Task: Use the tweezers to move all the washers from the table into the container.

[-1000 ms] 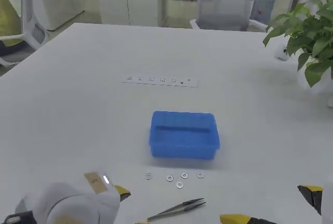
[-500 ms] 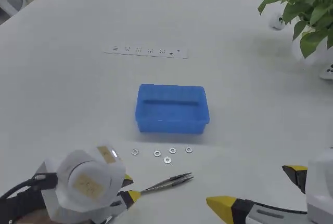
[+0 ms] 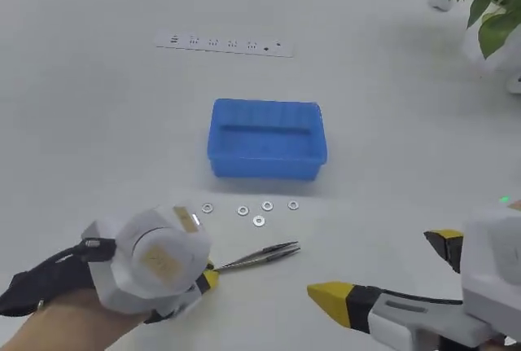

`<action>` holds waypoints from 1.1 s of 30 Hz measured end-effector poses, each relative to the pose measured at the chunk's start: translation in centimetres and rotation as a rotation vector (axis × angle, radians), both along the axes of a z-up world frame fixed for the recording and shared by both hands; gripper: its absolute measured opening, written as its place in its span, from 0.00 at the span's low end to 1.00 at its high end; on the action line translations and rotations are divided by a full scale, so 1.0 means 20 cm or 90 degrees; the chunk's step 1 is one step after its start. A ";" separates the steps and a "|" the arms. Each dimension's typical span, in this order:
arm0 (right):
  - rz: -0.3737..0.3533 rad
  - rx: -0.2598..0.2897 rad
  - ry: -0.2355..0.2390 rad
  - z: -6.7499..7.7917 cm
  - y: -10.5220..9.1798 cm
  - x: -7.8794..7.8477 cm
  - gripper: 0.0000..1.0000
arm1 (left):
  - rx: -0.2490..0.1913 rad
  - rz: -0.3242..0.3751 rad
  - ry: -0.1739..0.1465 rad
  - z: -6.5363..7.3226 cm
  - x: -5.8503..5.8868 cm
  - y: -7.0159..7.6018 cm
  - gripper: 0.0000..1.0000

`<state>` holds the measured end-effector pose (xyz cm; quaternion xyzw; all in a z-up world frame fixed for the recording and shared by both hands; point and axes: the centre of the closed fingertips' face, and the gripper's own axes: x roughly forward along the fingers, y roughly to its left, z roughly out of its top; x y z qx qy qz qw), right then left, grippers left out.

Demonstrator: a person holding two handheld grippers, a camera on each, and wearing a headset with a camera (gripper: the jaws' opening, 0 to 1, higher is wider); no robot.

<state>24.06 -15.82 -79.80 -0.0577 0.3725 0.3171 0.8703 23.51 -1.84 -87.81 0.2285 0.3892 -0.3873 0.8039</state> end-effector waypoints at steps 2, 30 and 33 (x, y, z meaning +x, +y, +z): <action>0.011 -0.006 -0.002 0.00 0.02 0.00 0.95 | 0.002 -0.010 0.003 0.00 -0.01 -0.01 0.00; 0.409 -0.096 -0.094 -0.06 0.44 -0.06 0.12 | -0.055 -0.095 -0.095 0.47 -0.06 -0.23 0.00; 0.443 -0.090 -0.109 -0.05 0.48 -0.05 0.05 | -0.055 -0.101 -0.097 0.49 -0.06 -0.23 0.00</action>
